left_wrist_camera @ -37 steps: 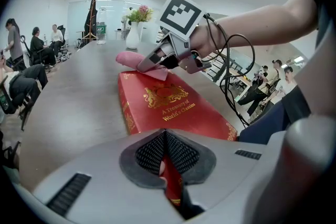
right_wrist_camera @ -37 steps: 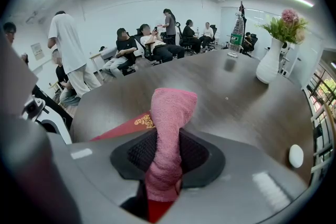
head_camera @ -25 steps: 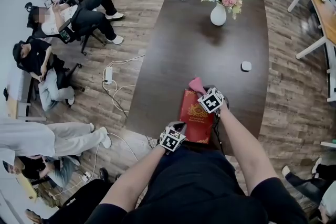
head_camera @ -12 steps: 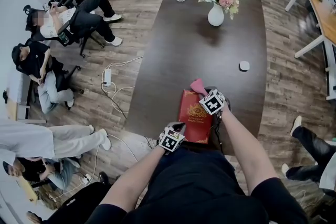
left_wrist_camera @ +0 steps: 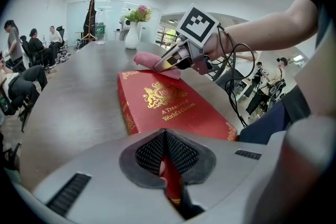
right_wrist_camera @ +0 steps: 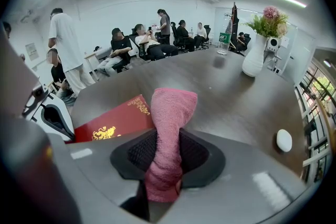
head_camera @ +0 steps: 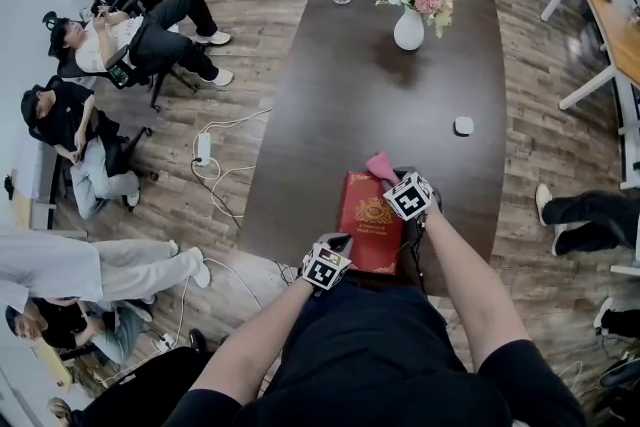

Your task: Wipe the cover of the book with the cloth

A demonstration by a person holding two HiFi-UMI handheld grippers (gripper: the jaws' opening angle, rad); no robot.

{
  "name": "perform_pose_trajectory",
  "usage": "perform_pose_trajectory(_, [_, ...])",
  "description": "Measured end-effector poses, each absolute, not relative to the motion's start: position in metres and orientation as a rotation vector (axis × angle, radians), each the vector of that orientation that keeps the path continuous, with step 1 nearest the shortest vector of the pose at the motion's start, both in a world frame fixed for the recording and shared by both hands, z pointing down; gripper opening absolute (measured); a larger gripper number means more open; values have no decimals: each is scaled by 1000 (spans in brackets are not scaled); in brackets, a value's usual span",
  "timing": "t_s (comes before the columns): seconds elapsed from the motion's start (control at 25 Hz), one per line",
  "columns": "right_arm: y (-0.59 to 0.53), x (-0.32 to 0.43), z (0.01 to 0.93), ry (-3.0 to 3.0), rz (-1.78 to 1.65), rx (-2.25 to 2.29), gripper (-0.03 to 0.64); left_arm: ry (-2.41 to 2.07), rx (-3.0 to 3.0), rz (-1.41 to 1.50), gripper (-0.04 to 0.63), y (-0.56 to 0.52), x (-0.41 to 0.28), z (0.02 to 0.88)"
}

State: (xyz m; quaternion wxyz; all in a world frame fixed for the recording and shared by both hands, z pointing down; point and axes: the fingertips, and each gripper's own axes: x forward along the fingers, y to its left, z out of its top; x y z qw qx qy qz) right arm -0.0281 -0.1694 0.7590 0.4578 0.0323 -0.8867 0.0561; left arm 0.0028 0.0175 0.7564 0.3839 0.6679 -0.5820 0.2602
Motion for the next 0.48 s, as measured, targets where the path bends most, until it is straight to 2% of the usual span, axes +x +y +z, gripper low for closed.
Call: perform_pose_trajectory(0.48, [-178, -11, 758, -2182, 178, 130, 121, -1479, 1699, 661, -5, 18, 4, 755])
